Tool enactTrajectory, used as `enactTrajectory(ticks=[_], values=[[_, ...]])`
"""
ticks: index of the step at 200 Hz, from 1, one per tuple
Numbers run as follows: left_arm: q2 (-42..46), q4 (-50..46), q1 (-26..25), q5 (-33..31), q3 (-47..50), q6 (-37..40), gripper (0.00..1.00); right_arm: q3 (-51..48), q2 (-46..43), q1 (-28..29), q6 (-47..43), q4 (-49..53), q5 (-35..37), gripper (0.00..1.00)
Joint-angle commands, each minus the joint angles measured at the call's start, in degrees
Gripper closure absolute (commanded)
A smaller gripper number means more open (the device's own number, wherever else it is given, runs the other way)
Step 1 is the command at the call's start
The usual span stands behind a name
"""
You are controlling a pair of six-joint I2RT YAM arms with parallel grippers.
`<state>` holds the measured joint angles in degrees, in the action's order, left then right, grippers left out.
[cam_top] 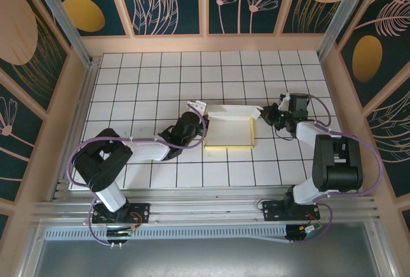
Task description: Fold the paper box
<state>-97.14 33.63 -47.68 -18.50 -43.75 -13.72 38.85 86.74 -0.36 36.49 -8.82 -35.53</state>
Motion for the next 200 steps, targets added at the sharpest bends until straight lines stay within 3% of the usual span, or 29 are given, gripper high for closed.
enactTrajectory(ticks=[1,67,123,168,200], values=[[-0.7,-0.9,0.0,0.6,-1.2,0.0,1.00,-1.4,-1.7,0.6,2.3,-1.8,1.9,0.97],[-0.7,-0.4,0.0,2.7,-1.2,-2.1,1.00,-2.8,-3.3,3.8,7.4,-2.2,2.0,0.98],[-0.7,0.8,-1.2,3.1,-0.9,-3.4,1.00,-7.1,-2.5,6.8,13.8,-9.5,3.9,1.00],[0.0,-1.0,-1.2,-2.5,-0.4,-2.5,1.00,-6.6,-9.4,-1.2,7.0,-0.4,10.5,0.99],[0.1,-1.3,-1.2,-2.6,-0.7,-2.4,1.00,-8.9,-15.9,-4.4,3.9,3.5,10.0,0.99]])
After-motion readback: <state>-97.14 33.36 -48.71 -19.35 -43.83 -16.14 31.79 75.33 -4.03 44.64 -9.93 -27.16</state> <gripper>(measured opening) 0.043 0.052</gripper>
